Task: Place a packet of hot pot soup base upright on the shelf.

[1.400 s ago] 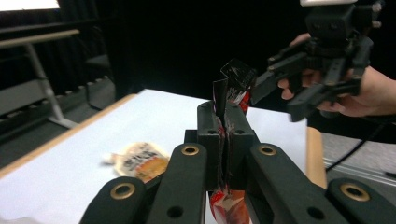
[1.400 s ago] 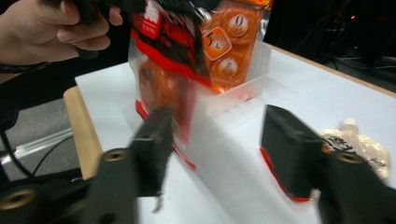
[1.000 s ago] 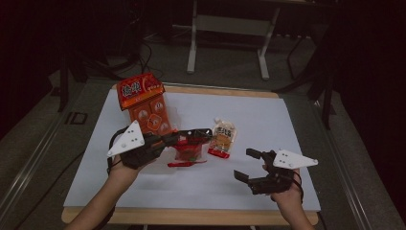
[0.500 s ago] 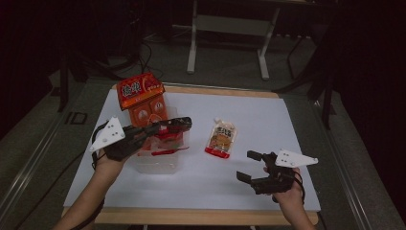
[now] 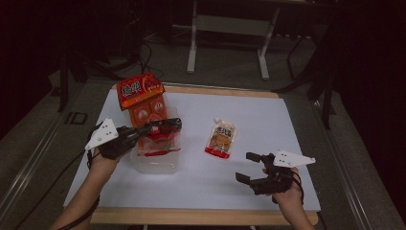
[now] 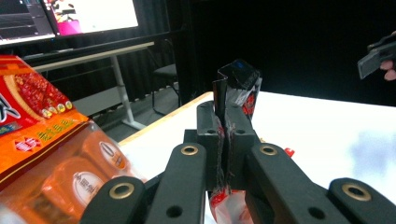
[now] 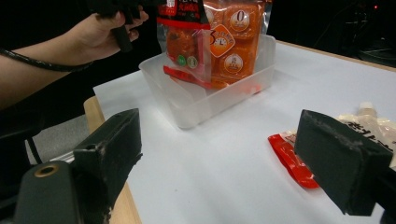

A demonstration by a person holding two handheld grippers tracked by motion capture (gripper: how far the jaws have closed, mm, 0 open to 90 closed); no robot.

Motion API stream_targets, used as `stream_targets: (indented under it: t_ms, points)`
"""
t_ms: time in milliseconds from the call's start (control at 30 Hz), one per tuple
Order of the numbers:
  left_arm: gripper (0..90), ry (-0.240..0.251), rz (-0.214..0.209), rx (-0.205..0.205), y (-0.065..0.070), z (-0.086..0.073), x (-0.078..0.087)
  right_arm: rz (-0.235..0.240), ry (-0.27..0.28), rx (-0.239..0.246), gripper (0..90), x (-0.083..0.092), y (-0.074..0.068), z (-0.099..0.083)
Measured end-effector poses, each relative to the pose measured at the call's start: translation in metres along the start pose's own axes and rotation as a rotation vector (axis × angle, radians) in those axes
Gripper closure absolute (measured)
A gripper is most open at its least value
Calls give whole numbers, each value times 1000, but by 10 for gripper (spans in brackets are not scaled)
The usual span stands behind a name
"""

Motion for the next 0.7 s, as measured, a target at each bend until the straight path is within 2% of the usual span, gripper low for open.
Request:
stream_targets:
  t_ms: [67, 133, 200, 333, 533, 600, 700]
  points:
    - [875, -2, -5, 10, -3, -2, 1, 1, 2, -6, 148, 0, 0, 0]
    - [875, -12, 3, -2, -3, -4, 1, 1, 2, -8, 148, 0, 1, -1]
    - [876, -2, -9, 1, -5, -3, 2, 5, 4, -13, 148, 0, 1, -2]
    - [876, -22, -6, -23, -6, -2, 1, 9, 4, -26, 148, 0, 2, -2]
    - [876, -21, -14, -19, -11, 2, 3, 11, 7, -37, 149, 0, 3, -3]
    - [876, -27, -10, -36, -10, 2, 2, 12, 10, -43, 149, 1, 4, -4]
    - [875, -33, -7, -34, -12, 2, 1, 11, 7, -48, 150, 1, 4, -4]
Point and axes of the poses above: each handheld gripper's, and its own axes: x roughly backward along the jaws, z roughly out of its top, y roughly to its right, the point moved 1 cm from there along -x, roughly forward along the jaws, and after that the axes turned 9 degrees about x, right-handed, at the moved point
